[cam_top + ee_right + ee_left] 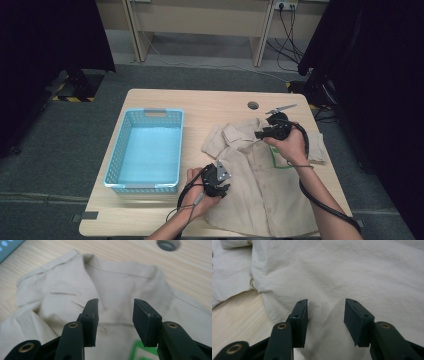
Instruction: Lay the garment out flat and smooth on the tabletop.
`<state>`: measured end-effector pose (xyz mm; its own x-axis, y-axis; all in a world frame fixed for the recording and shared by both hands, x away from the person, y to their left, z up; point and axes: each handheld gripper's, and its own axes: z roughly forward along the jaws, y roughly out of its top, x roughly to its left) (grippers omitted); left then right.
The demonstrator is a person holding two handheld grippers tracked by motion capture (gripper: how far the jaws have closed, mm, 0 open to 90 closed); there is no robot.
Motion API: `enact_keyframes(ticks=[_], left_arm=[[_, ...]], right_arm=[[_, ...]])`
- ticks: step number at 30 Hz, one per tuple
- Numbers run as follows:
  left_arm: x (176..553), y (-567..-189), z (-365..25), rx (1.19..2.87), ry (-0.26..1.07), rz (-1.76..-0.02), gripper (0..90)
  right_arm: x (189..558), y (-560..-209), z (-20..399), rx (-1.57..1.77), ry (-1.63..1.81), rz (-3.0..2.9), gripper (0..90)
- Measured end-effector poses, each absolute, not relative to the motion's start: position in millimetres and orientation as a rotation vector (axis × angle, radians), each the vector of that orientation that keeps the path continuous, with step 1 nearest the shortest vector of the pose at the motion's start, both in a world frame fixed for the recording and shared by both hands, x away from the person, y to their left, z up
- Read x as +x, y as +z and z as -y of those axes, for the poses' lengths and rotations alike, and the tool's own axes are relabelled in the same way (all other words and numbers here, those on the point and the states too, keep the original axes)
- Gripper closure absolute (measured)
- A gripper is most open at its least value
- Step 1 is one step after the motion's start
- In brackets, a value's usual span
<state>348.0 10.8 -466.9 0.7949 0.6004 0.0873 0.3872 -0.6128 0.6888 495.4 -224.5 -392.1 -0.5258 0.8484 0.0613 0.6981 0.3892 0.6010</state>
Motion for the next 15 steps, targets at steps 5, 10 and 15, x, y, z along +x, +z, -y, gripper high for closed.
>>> enact_keyframes(ticks=[5, 10, 15], left_arm=[[348.1, -466.8, -10.9, 2.303, 0.410, -0.723, 53.7], [348.4, -466.7, -11.0, 2.306, 0.410, -0.720, 53.7], [348.4, -467.0, -11.4, 2.303, 0.408, -0.719, 53.7]], right_arm=[[505.6, -399.1, 195.2, 1.332, 0.839, -2.454, 54.6], [516.2, -405.1, 178.7, 1.336, 0.830, -2.484, 50.6], [524.1, -407.4, 167.8, 1.328, 0.829, -2.502, 46.9]])
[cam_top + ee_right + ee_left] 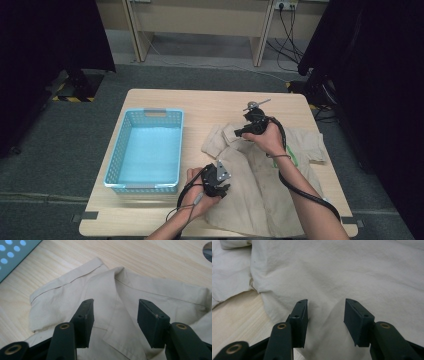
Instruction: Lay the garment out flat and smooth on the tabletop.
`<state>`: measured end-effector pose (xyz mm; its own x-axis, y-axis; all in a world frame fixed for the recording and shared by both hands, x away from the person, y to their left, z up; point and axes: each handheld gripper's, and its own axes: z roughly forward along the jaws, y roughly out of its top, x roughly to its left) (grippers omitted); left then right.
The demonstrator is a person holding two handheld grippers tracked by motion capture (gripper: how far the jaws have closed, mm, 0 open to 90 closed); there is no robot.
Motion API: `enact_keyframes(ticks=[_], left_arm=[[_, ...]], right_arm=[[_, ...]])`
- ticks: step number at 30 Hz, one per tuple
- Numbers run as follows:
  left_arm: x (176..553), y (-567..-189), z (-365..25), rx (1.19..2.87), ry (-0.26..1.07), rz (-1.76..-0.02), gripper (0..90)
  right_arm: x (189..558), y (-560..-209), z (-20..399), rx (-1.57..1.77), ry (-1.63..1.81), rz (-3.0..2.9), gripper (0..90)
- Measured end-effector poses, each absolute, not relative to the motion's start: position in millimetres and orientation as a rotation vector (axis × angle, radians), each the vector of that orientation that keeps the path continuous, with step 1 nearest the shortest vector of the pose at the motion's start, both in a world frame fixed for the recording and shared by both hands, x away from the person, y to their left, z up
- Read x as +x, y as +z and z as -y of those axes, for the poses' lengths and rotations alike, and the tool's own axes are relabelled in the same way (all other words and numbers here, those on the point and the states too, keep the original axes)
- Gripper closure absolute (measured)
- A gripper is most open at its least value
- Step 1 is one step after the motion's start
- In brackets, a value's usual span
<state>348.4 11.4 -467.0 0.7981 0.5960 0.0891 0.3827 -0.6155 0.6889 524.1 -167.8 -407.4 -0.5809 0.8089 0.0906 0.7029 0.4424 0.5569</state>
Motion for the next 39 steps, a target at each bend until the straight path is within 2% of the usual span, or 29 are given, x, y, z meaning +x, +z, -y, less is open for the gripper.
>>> enact_keyframes(ticks=[9, 11, 15, 17, 20, 24, 26, 32, 39], left_arm=[[348.6, -466.9, -11.0, 2.305, 0.408, -0.716, 53.9], [348.6, -466.9, -11.0, 2.305, 0.406, -0.716, 53.9], [348.7, -466.9, -11.1, 2.306, 0.405, -0.714, 53.9], [348.7, -467.0, -10.7, 2.305, 0.405, -0.714, 53.9], [348.7, -467.0, -10.3, 2.305, 0.407, -0.712, 54.0], [348.6, -467.2, -10.5, 2.302, 0.407, -0.713, 54.0], [348.7, -467.2, -10.5, 2.302, 0.405, -0.714, 54.0], [348.2, -467.4, -11.0, 2.301, 0.405, -0.714, 54.8], [346.1, -468.4, -11.0, 2.286, 0.414, -0.722, 55.8]], right_arm=[[537.8, -420.6, 155.1, 1.323, 0.786, -2.527, 41.5], [540.8, -423.1, 153.5, 1.319, 0.780, -2.536, 43.5], [544.5, -425.5, 152.9, 1.327, 0.806, -2.566, 55.0], [545.5, -427.2, 153.0, 1.337, 0.808, -2.574, 55.0], [547.6, -430.1, 152.8, 1.337, 0.799, -2.574, 49.9], [547.4, -431.1, 149.3, 1.338, 0.806, -2.582, 49.9], [546.6, -430.9, 146.6, 1.306, 0.800, -2.594, 54.7], [544.7, -429.3, 144.6, 1.289, 0.734, -2.595, 85.5], [546.7, -417.4, 154.9, 1.363, 0.791, -2.493, 88.6]])
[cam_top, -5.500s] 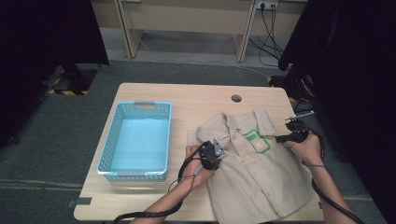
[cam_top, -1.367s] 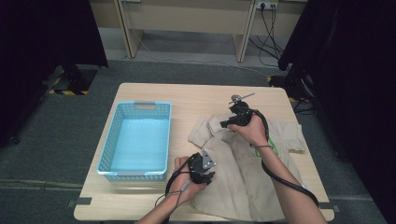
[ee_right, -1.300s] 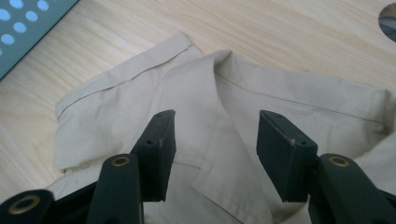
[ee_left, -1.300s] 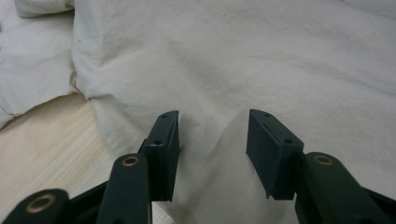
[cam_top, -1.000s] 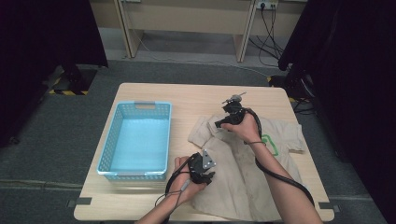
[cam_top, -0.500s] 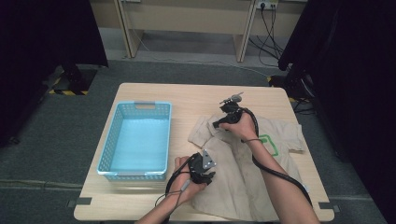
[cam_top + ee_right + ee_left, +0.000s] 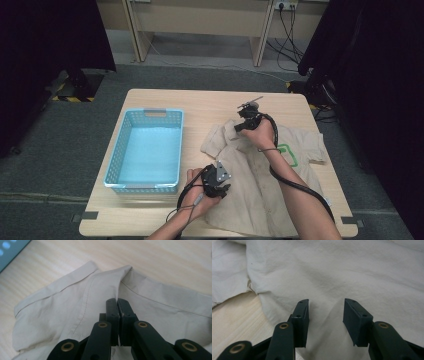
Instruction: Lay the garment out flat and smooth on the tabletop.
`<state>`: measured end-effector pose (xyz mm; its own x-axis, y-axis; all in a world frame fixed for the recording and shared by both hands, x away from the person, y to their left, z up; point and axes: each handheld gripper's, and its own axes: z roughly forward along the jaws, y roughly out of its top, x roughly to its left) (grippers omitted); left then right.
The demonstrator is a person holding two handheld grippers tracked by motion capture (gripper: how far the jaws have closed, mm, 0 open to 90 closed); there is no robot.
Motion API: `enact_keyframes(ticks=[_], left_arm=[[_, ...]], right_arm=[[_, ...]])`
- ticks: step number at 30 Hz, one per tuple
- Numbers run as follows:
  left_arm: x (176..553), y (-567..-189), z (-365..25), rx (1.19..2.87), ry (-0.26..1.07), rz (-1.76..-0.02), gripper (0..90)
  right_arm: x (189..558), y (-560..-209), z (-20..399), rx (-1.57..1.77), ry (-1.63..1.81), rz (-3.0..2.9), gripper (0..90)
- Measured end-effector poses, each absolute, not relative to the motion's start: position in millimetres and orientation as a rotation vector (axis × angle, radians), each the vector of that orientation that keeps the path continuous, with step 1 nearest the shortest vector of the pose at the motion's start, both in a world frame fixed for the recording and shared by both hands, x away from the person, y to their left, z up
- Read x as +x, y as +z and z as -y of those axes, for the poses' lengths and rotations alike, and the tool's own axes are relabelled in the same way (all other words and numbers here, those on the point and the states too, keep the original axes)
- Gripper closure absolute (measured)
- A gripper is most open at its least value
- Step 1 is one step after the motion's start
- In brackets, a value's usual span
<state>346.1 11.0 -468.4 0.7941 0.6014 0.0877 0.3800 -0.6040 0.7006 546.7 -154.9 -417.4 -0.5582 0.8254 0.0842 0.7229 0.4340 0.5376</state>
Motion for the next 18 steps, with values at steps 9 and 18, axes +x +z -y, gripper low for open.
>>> enact_keyframes(ticks=[9, 18], left_arm=[[342.9, -468.9, -9.8, 2.279, 0.433, -0.729, 57.2], [340.8, -469.3, -9.1, 2.272, 0.425, -0.734, 57.2]], right_arm=[[551.7, -410.1, 178.1, 1.422, 0.670, -2.347, 88.2], [553.7, -414.3, 188.2, 1.431, 0.555, -2.296, 80.5]])
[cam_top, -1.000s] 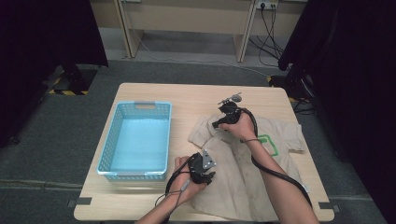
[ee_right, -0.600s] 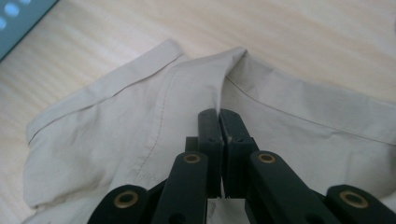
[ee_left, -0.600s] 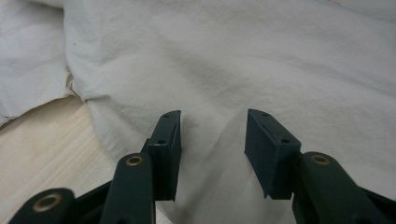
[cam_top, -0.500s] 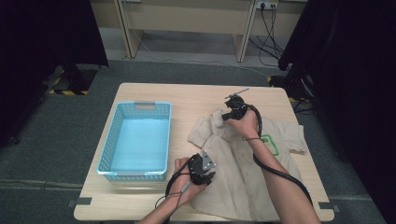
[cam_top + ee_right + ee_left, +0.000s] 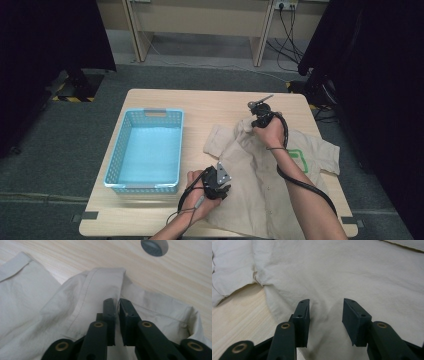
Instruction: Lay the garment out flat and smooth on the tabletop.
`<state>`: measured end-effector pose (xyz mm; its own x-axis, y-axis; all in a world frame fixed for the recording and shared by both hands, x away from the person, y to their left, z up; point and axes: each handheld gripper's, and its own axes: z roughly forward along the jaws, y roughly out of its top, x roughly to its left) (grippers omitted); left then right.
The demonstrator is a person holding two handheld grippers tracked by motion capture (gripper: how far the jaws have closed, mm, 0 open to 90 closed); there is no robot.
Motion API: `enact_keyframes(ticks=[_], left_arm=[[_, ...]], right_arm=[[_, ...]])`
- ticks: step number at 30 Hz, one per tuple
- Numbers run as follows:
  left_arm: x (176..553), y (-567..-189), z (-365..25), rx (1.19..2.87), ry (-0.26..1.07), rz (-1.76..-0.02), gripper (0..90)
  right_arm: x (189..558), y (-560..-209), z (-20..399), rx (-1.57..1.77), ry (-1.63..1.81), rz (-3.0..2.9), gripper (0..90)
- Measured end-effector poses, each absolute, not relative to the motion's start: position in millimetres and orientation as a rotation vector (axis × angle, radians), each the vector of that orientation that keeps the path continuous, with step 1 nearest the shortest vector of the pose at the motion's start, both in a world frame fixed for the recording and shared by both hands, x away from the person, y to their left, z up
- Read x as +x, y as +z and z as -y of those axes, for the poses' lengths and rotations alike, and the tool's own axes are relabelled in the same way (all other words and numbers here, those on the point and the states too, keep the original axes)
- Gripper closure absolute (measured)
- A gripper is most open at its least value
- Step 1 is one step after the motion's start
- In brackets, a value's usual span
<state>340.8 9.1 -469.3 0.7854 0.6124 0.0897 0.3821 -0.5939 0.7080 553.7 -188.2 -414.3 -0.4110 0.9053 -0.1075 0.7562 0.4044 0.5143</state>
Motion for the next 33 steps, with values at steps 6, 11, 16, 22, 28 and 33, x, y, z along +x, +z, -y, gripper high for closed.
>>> enact_keyframes(ticks=[6, 11, 16, 22, 28, 33], left_arm=[[340.1, -469.8, -8.7, 2.262, 0.421, -0.744, 56.9], [339.7, -470.2, -8.7, 2.256, 0.417, -0.748, 56.6], [338.7, -470.5, -8.2, 2.253, 0.412, -0.745, 56.6], [337.3, -470.6, -7.5, 2.254, 0.409, -0.737, 56.6], [336.0, -470.6, -7.0, 2.255, 0.402, -0.734, 56.4], [335.3, -470.6, -7.0, 2.255, 0.401, -0.731, 56.3]], right_arm=[[546.7, -398.3, 170.9, 1.344, 0.644, -2.281, 68.9], [536.4, -402.0, 138.9, 1.251, 0.765, -2.461, 64.6], [531.5, -410.9, 114.1, 1.242, 0.788, -2.557, 60.8], [528.0, -428.0, 95.4, 1.256, 0.761, -2.621, 57.7], [523.8, -437.9, 83.9, 1.235, 0.758, -2.668, 52.8], [521.8, -443.6, 75.6, 1.244, 0.755, -2.680, 49.9]])
